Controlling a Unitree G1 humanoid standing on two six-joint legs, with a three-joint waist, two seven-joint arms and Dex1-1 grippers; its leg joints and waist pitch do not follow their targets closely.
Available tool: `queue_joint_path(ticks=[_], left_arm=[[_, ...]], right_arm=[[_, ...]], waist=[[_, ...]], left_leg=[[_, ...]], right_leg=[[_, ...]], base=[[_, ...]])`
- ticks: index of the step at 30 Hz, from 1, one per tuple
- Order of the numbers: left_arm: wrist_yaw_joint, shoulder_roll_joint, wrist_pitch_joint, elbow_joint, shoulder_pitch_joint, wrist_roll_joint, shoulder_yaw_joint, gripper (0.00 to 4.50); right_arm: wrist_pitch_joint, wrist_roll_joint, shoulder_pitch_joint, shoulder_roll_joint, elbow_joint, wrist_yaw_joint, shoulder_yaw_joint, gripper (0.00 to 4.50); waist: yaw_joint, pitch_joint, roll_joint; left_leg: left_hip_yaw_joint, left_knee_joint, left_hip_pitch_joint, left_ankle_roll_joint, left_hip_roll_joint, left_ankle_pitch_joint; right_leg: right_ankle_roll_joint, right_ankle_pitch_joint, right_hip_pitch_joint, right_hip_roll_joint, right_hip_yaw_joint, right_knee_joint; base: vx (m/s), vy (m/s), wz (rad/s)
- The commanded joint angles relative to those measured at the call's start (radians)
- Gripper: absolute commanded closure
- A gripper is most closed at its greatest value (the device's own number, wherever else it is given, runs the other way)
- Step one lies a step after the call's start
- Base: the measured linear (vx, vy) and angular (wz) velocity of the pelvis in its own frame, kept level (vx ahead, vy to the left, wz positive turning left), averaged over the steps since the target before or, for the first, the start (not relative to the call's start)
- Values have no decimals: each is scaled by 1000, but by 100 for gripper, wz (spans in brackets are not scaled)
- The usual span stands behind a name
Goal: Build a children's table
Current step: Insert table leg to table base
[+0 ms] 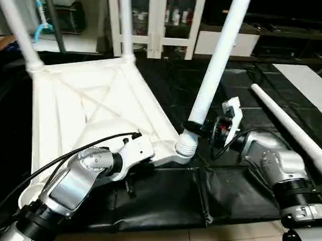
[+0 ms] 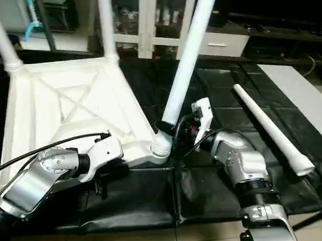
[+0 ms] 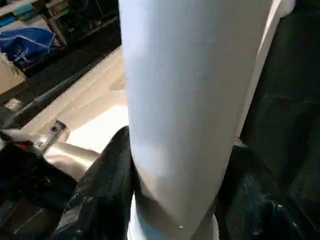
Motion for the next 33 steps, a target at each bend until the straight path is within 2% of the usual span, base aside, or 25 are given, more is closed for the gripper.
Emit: queue_joint_path(ticks=[1, 2, 3, 4, 7, 8, 15, 16, 20, 26, 29, 33], left_arm=[[-23, -13, -43, -24, 9, -8, -31, 450], [-23, -13, -43, -24, 9, -8, -31, 450], [-29, -14, -45, -26, 8, -8, -28, 450], [-29, -14, -45, -26, 8, -8, -28, 450], [-38, -15, -60, -19, 4, -4, -21, 450], [-38, -15, -60, -19, 4, -4, -21, 450], [-53, -15, -97, -6, 1, -9, -20, 450], [-54, -14, -100, -6, 1, -8, -21, 450], [-66, -18, -99, -8, 3, -10, -21, 450], [-76, -20, -98, -8, 2, -8, -27, 450], [-80, -22, -101, -2, -1, -9, -28, 450], [-81, -22, -98, -1, -2, -8, -25, 450]], right_arm=[[-15, -38, -7, -17, 51, -11, -3, 263], [-15, -38, -7, -17, 51, -11, -3, 264], [-20, -43, -11, -19, 61, 3, 5, 264], [-20, -43, -11, -19, 61, 3, 5, 264], [-35, -78, -13, -34, 62, 39, 54, 264], [-35, -78, -13, -34, 62, 39, 54, 264], [-100, -135, -12, -51, 61, 47, 98, 264], [-100, -136, -9, -50, 57, 47, 98, 264], [-100, -136, 12, -51, 46, 49, 102, 264], [-97, -156, 24, -57, 62, 26, 109, 264], [-100, -160, 34, -50, 92, -27, 93, 264], [-94, -128, 59, -33, 103, -72, 38, 264]], waist=[[-4, -59, -3], [-4, -58, -1], [-6, -58, -6], [-6, -58, -6], [-4, -58, -8], [-4, -57, -8], [-7, -56, -8], [-9, -55, -10], [-10, -55, -8], [-11, -56, -7], [-12, -54, -8], [-13, -53, -9]], left_leg=[[3, -82, 12, -8, 12, -298], [2, -83, 11, -9, 12, -298], [3, -83, 12, -11, 12, -308], [3, -83, 12, -11, 12, -308], [2, -82, 12, -13, 12, -312], [1, -82, 11, -13, 12, -311], [0, -83, 12, -15, 12, -336], [0, -82, 12, -15, 12, -344], [-2, -83, 14, -18, 11, -357], [-2, -85, 12, -17, 12, -354], [-2, -85, 15, -19, 12, -373], [-6, -85, 17, -26, 11, -403]], right_leg=[[-128, -442, 39, -35, 23, -89], [-127, -442, 39, -36, 23, -88], [-121, -455, 38, -36, 22, -91], [-121, -455, 38, -36, 22, -91], [-106, -488, 37, -39, 22, -93], [-104, -490, 37, -40, 22, -94], [-96, -515, 33, -38, 22, -97], [-92, -531, 32, -38, 21, -99], [-81, -557, 30, -38, 20, -103], [-91, -523, 31, -37, 22, -99], [-89, -540, 28, -37, 21, -102], [-66, -598, 24, -38, 19, -111]], base=[[0, 0, 0], [0, 0, 0], [0, 0, 0], [0, 0, 0], [0, 0, 0], [0, 0, 0], [0, 0, 0], [0, 0, 0], [0, 0, 0], [0, 0, 0], [0, 0, 0], [0, 0, 0]])
